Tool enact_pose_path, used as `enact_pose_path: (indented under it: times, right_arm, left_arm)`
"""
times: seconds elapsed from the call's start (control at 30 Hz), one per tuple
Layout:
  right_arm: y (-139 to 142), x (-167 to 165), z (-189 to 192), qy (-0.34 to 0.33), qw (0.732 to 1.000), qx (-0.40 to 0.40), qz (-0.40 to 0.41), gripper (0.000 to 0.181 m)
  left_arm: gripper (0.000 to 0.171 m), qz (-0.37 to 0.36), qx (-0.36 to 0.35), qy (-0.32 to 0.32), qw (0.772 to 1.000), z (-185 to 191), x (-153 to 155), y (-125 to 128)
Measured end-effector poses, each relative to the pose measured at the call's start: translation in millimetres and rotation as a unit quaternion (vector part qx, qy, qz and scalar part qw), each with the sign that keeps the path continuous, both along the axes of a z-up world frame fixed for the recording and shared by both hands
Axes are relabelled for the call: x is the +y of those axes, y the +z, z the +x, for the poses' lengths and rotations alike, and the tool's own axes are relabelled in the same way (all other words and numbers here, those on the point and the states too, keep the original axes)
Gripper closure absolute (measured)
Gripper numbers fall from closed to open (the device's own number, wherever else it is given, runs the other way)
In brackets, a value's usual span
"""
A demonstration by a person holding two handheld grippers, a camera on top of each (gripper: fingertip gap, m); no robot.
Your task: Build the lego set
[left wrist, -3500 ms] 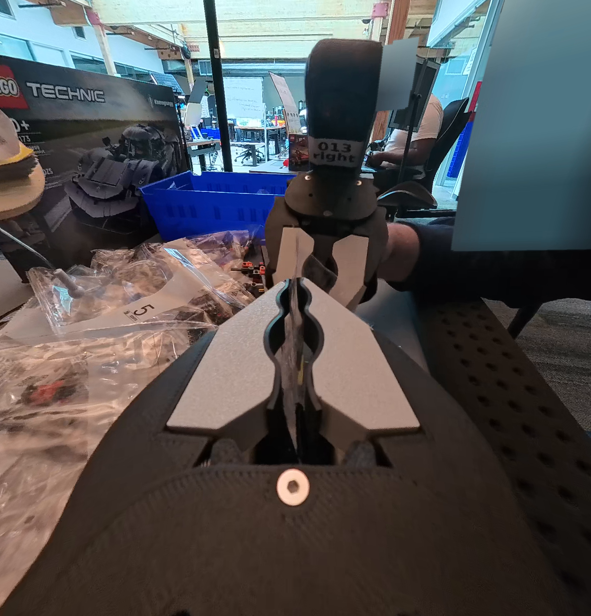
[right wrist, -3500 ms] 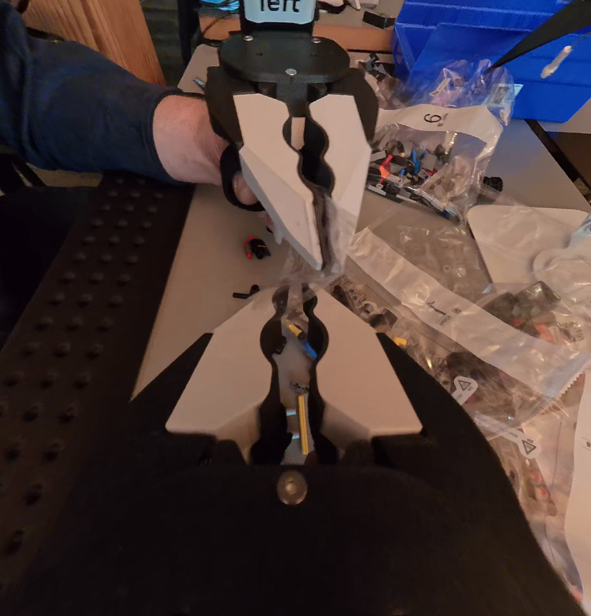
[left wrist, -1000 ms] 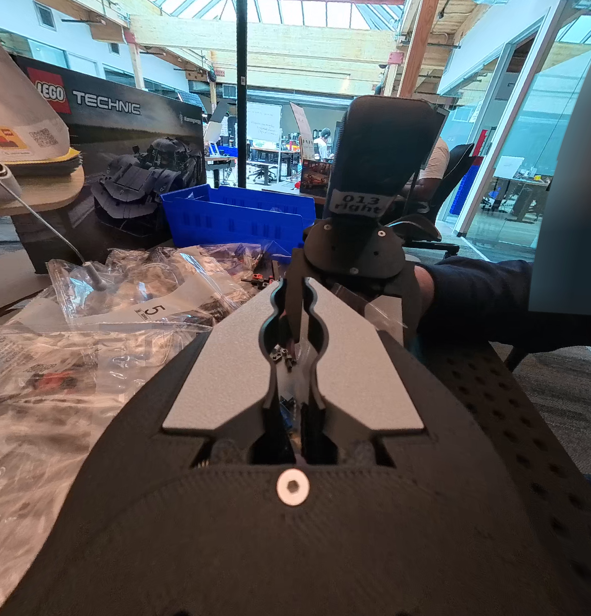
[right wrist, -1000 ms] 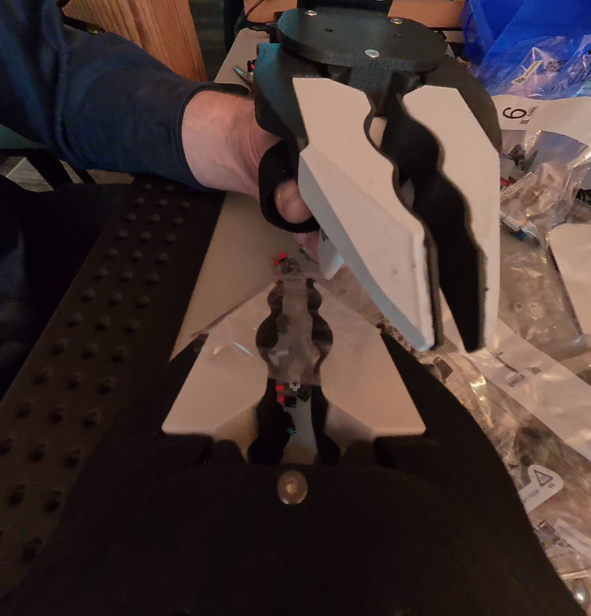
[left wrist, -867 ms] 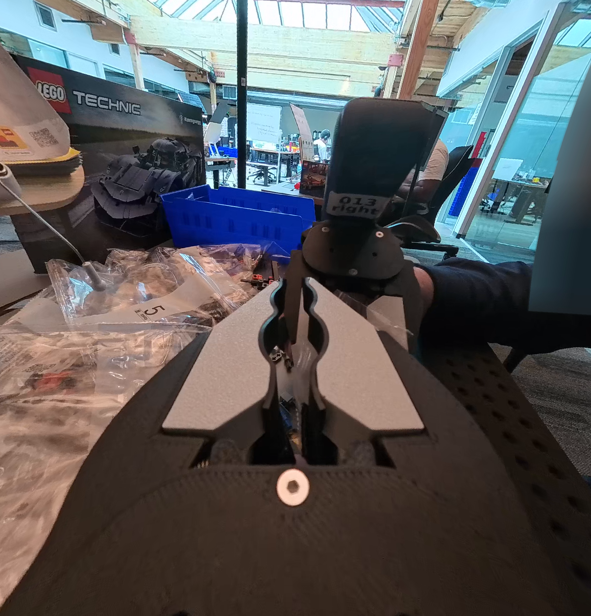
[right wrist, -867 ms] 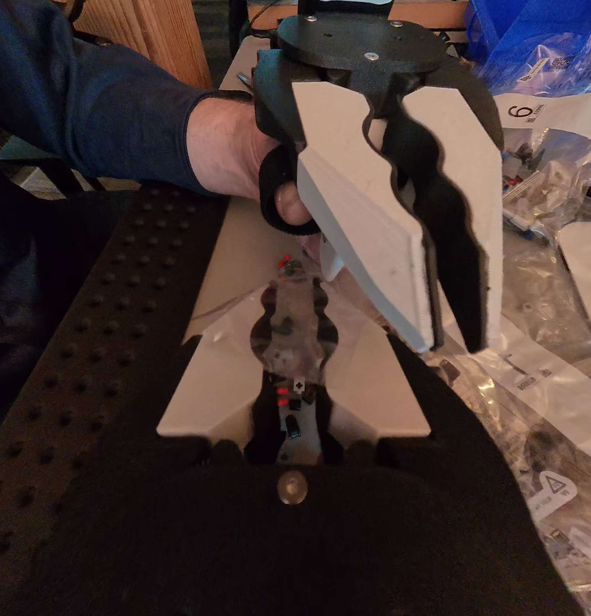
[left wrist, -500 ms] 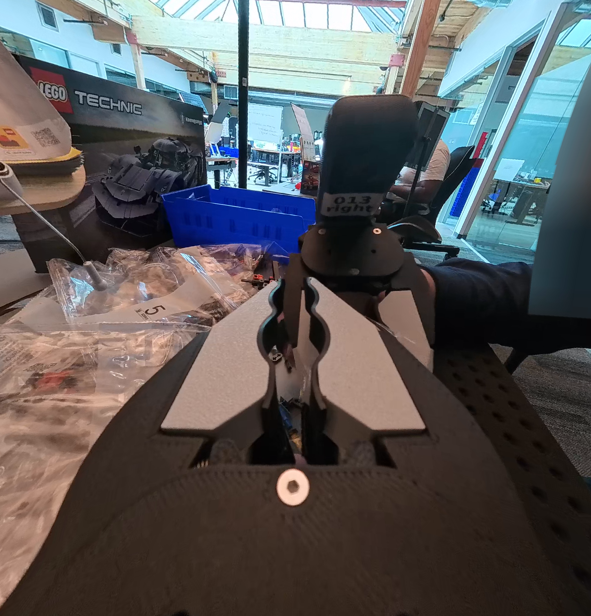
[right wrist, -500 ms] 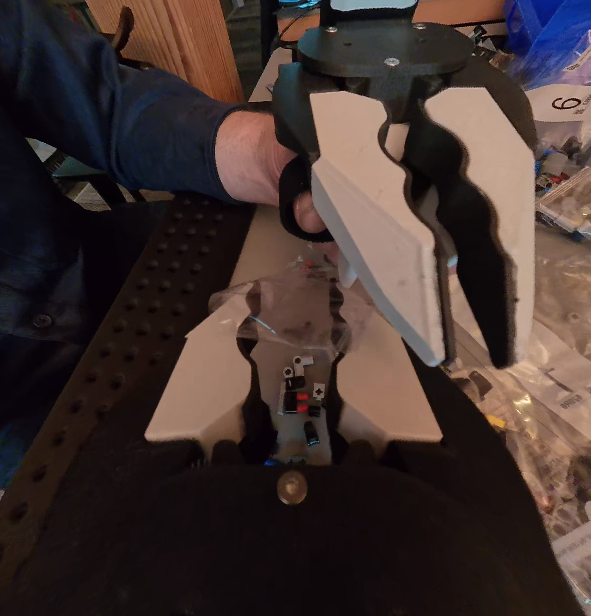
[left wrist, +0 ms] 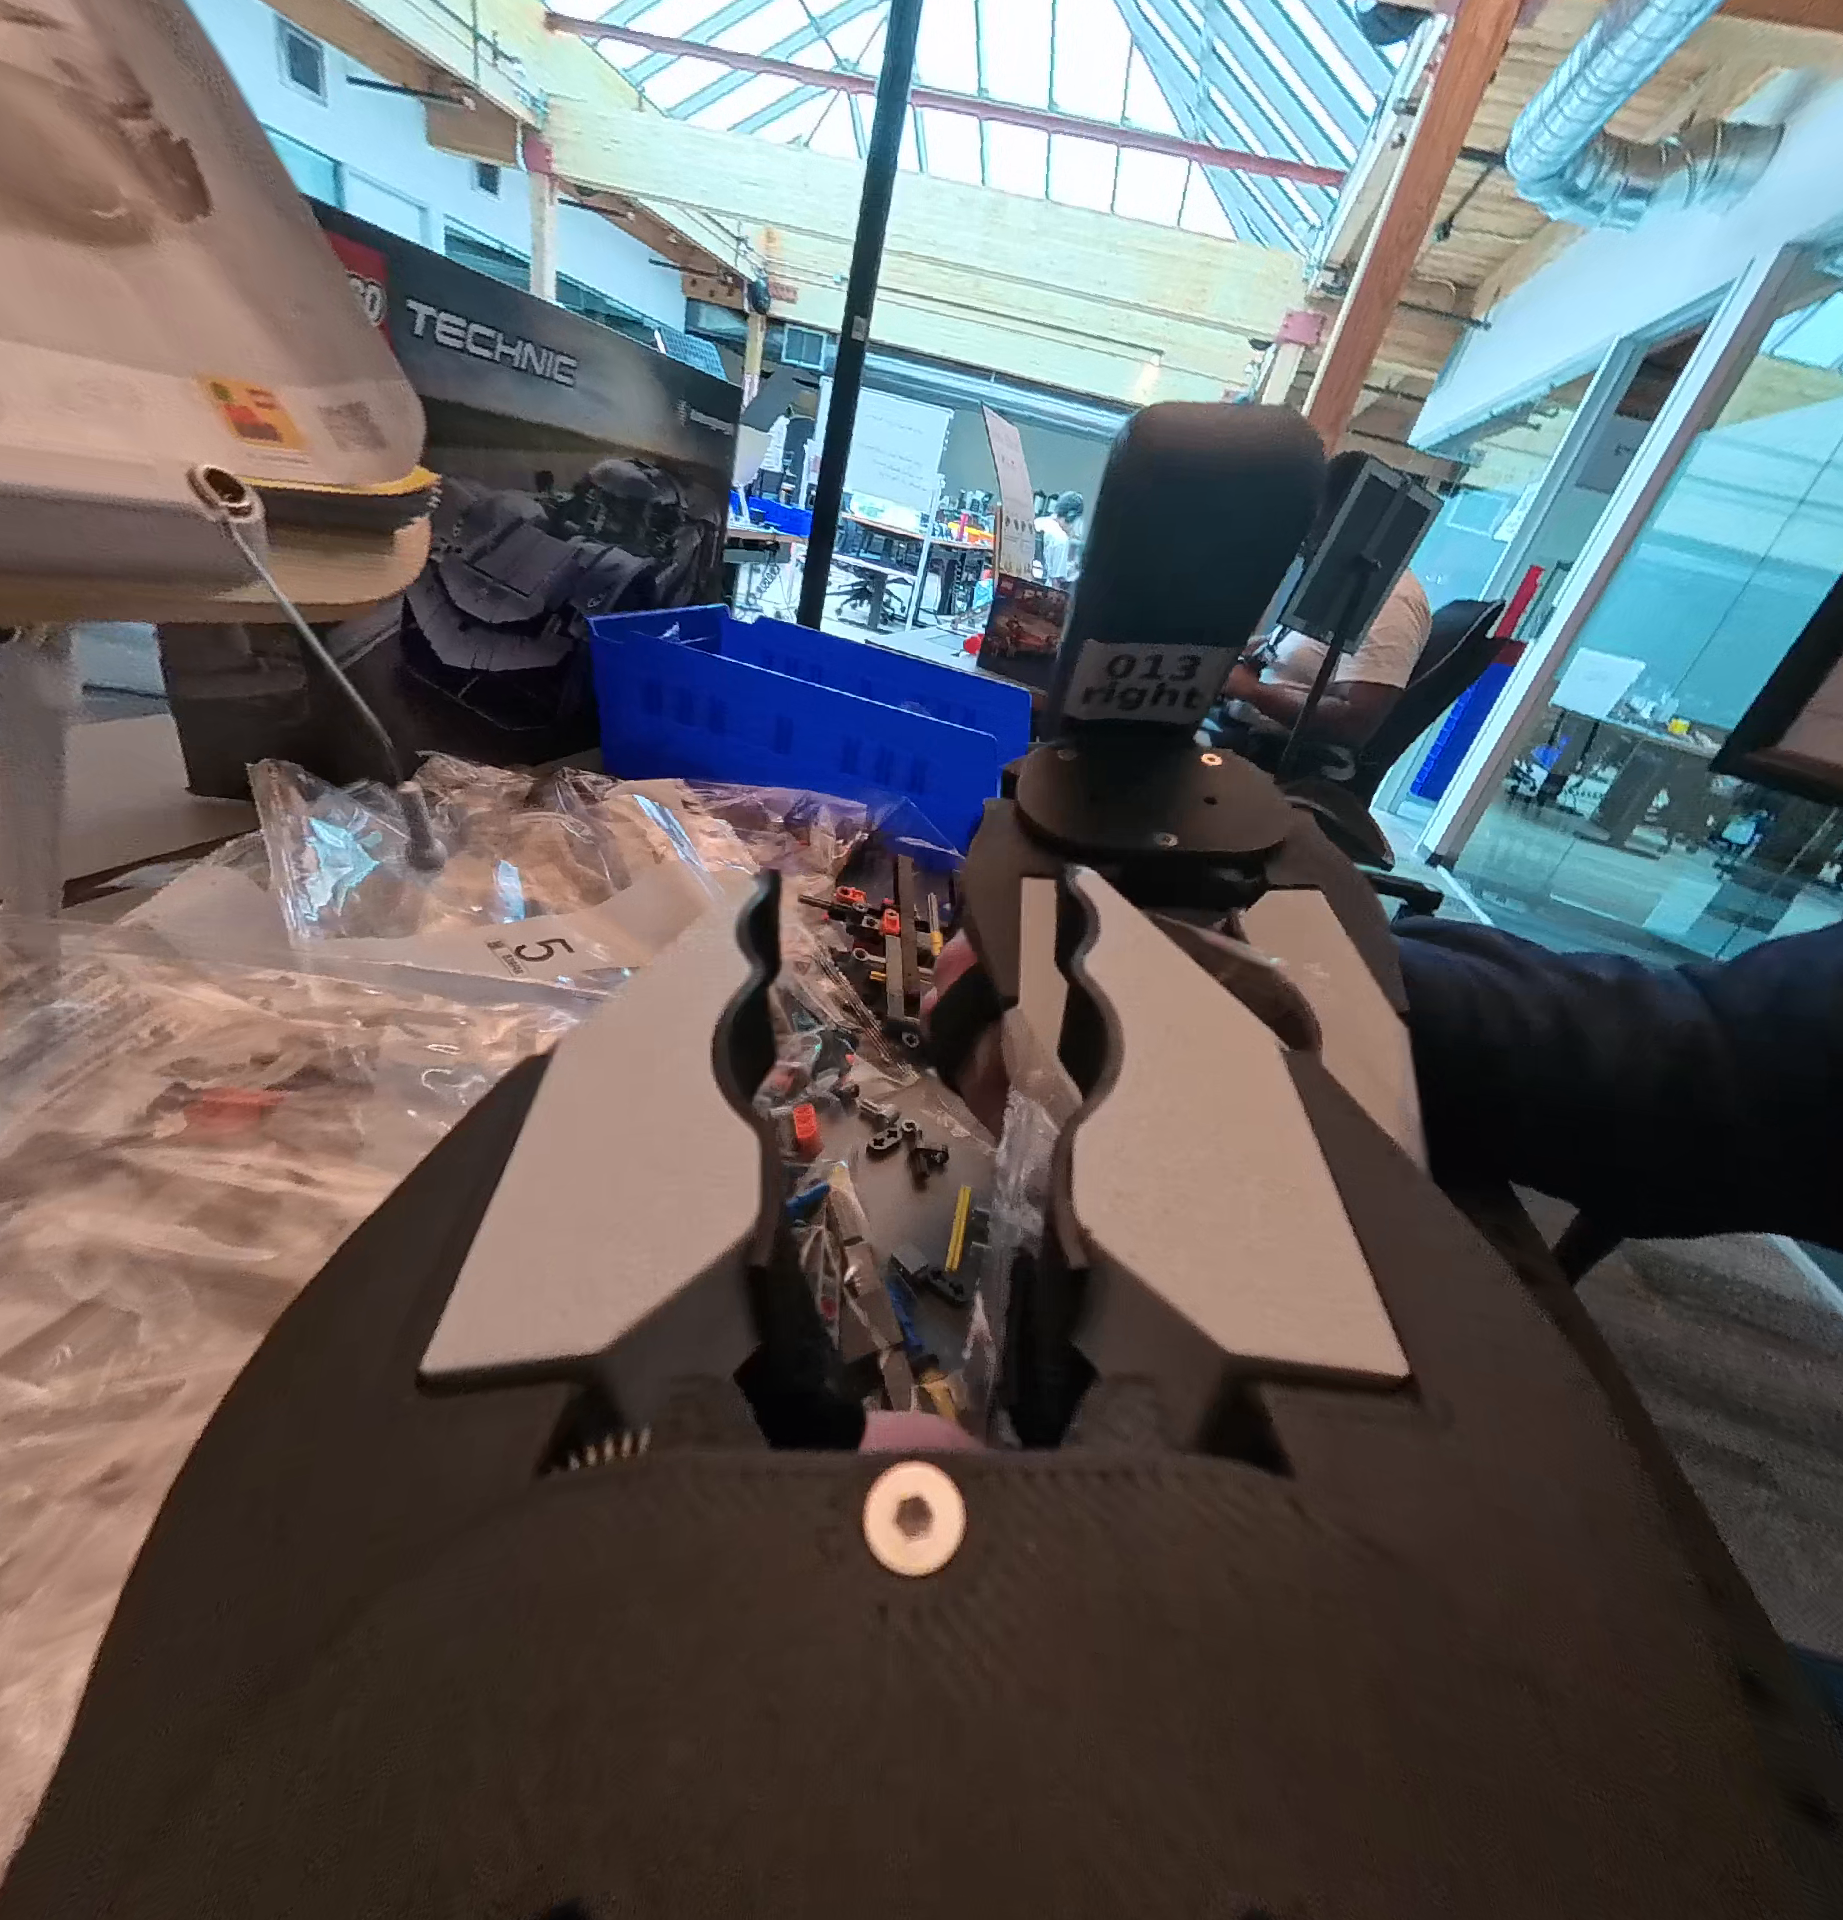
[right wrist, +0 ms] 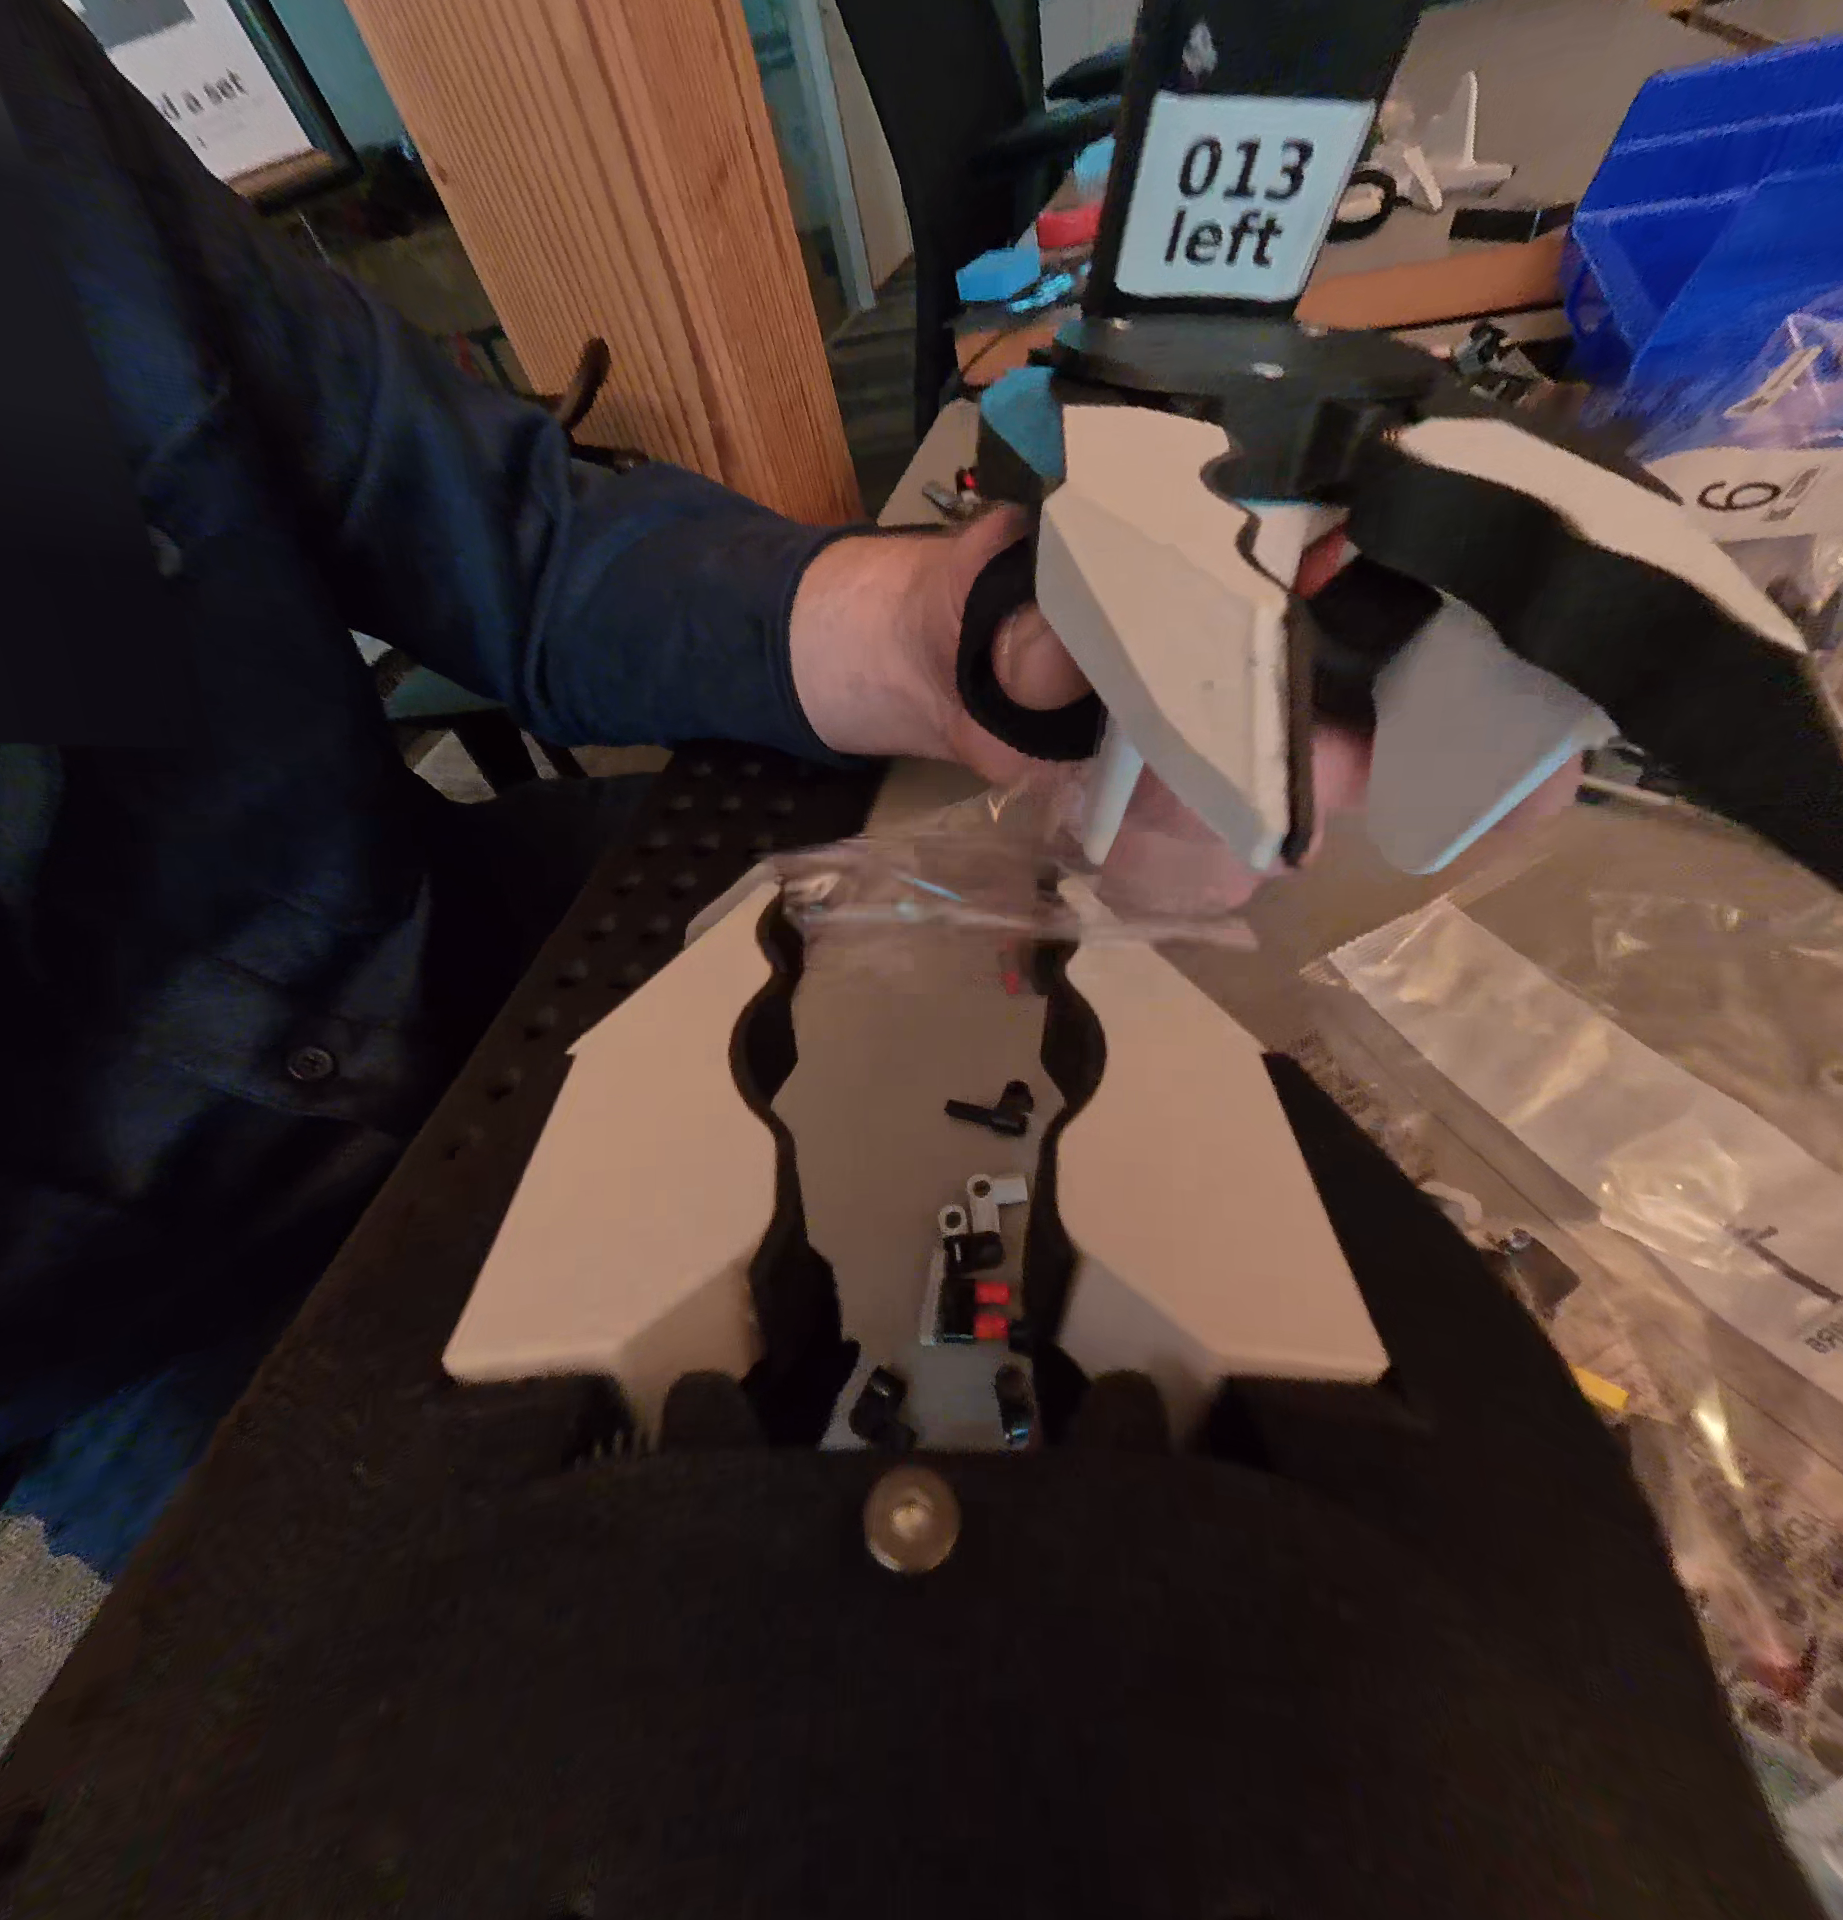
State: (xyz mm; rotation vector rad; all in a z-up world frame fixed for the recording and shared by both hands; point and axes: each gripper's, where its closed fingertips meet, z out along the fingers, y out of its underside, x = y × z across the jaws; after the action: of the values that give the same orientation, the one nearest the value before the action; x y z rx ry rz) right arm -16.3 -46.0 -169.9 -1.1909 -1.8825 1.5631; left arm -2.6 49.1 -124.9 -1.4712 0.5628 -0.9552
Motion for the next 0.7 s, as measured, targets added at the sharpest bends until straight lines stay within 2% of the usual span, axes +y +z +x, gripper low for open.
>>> enact_pose_path:
  times: [0.1, 0.33, 0.5, 0.7]
  right_arm:
    - [9, 1, 2, 0.002, 1.000, 0.019, -0.017, 0.139]
    - [24, 10, 9, -0.008, 0.998, 0.048, -0.037, 0.139]
    - [32, 26, 12, -0.043, 0.997, 0.064, -0.029, 0.139]
    - [25, 48, 12, -0.105, 0.993, 0.051, 0.019, 0.143]
  left_arm:
    - [0.109, -0.009, -0.010, 0.008, 1.000, -4, 3, 1]
    - [0.099, -0.012, -0.007, 0.033, 0.999, -11, 10, -1]
    - [0.097, 0.016, 0.009, 0.073, 0.997, -21, 14, 5]
    - [0.098, 0.086, 0.083, 0.123, 0.985, -25, 12, 11]
